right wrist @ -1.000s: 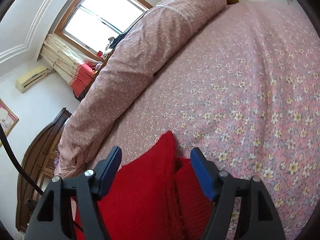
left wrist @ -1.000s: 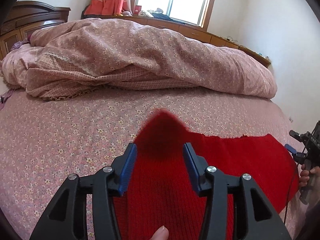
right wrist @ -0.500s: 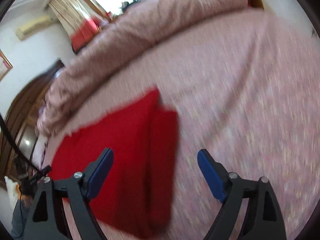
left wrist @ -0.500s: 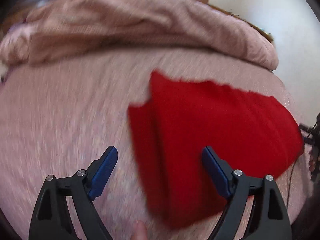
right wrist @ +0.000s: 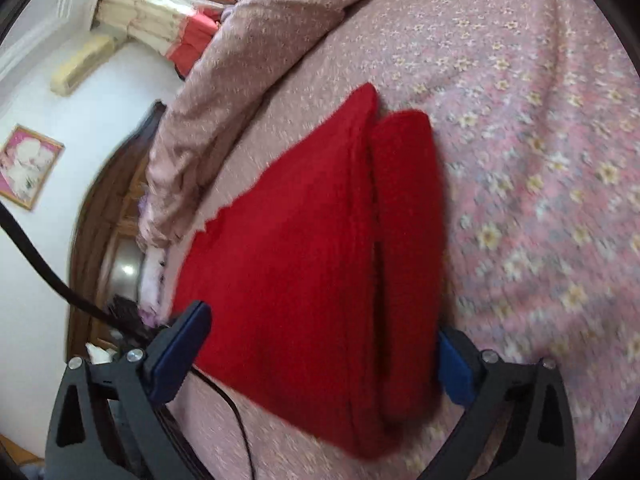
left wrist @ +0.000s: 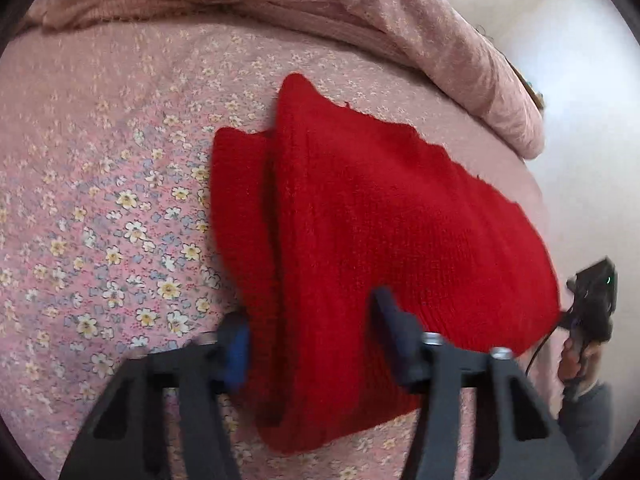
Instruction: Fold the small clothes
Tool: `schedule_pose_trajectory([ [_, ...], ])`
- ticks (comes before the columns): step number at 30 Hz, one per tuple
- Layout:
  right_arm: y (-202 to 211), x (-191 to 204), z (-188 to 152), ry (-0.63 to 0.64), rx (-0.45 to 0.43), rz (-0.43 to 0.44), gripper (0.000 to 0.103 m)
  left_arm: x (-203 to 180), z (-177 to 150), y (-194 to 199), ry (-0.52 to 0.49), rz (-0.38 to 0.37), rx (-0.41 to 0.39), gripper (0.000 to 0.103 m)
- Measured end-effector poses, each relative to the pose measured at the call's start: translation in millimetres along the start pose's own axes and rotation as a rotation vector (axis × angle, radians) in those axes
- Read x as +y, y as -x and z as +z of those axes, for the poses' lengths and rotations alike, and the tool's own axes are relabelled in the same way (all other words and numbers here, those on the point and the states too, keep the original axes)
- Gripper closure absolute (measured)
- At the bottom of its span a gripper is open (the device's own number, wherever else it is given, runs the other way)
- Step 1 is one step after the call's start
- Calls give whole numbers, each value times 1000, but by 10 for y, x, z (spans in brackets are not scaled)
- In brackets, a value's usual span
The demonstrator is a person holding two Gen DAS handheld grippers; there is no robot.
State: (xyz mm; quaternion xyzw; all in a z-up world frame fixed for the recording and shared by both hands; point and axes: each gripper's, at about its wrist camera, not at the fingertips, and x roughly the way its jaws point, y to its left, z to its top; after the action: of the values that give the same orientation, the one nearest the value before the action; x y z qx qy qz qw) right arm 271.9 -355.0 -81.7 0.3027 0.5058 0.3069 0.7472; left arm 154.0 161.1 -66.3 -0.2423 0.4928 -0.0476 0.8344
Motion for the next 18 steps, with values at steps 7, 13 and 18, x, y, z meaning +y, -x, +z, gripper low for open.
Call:
schedule_pose_trajectory([
  [7, 4, -199, 6, -81, -28, 8, 61, 52, -153, 289, 56, -7, -33, 75],
  [13, 9, -278, -8, -112, -20, 43, 80, -658, -214, 852, -92, 126, -169, 75],
  [18, 88, -55, -4, -37, -45, 5, 84, -1502, 3, 474, -174, -14, -96, 87],
])
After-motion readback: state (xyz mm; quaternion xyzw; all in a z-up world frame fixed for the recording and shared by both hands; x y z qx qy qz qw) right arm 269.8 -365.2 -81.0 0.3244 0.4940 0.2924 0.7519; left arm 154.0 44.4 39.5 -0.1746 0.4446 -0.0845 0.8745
